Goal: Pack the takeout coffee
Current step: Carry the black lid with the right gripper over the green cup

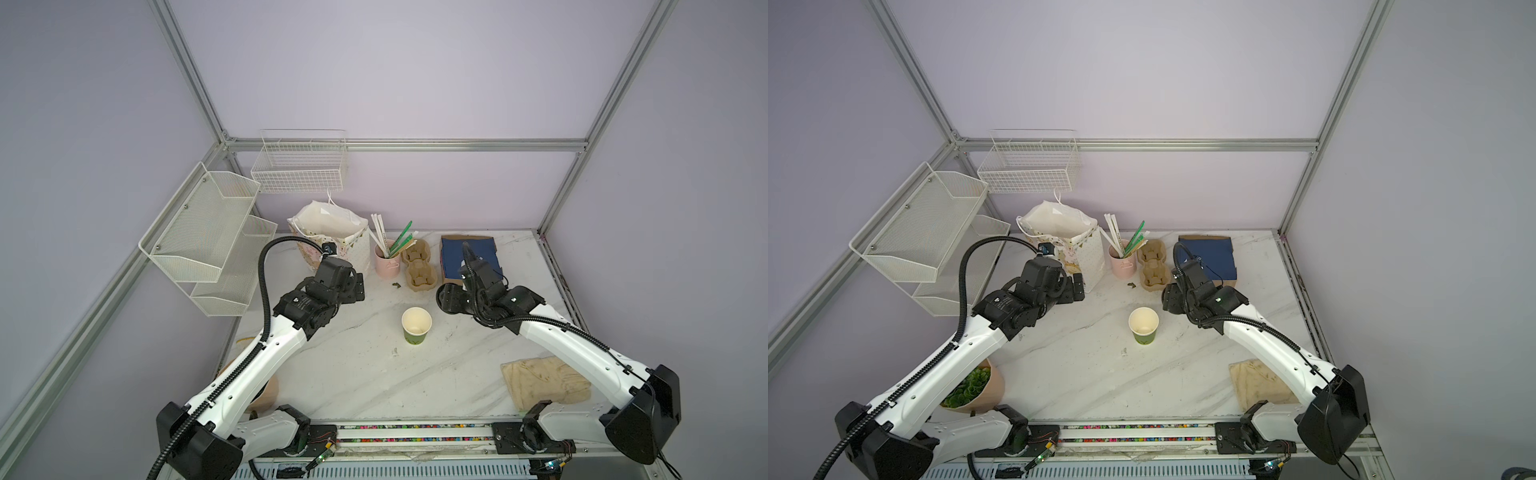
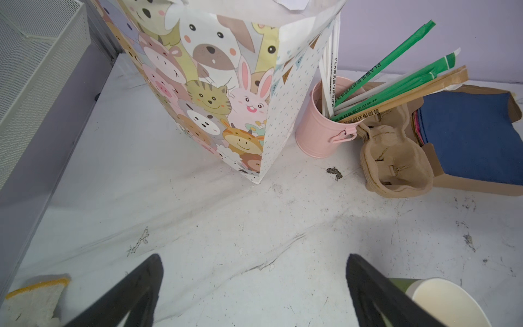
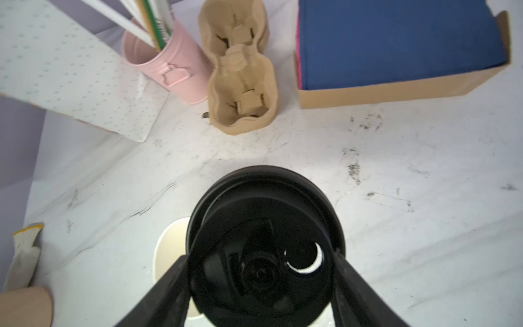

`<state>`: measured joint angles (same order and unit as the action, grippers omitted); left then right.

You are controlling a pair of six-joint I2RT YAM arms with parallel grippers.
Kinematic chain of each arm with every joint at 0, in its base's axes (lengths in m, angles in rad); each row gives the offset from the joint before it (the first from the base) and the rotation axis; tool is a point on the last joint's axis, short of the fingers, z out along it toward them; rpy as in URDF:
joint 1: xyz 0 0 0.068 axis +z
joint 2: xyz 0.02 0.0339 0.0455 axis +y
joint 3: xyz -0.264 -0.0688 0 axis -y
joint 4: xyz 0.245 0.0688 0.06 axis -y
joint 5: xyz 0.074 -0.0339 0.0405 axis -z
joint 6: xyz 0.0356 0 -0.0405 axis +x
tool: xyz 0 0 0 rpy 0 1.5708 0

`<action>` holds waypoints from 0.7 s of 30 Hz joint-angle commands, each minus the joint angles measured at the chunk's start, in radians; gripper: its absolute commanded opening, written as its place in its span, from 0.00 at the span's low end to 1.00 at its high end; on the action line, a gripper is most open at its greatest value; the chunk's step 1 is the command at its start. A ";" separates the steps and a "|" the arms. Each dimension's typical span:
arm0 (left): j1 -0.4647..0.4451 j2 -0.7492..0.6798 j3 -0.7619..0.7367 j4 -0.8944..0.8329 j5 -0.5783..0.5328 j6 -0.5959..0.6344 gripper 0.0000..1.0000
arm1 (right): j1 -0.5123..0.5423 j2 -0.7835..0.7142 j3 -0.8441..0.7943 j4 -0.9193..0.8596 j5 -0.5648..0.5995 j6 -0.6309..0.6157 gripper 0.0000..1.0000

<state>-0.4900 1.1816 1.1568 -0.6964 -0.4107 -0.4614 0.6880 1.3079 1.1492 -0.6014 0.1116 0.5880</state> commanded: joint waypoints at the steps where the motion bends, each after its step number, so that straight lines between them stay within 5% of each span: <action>1: 0.014 -0.020 -0.031 0.038 0.056 -0.018 1.00 | 0.077 0.033 0.033 -0.054 0.013 0.043 0.71; 8: 0.027 -0.020 -0.030 0.030 0.073 -0.022 1.00 | 0.189 0.160 0.102 -0.074 0.036 0.018 0.71; 21: 0.043 -0.018 -0.032 0.029 0.104 -0.023 1.00 | 0.203 0.267 0.159 -0.100 0.039 -0.036 0.71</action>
<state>-0.4561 1.1812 1.1561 -0.6964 -0.3237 -0.4786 0.8822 1.5570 1.2812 -0.6621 0.1272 0.5701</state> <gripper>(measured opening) 0.997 0.717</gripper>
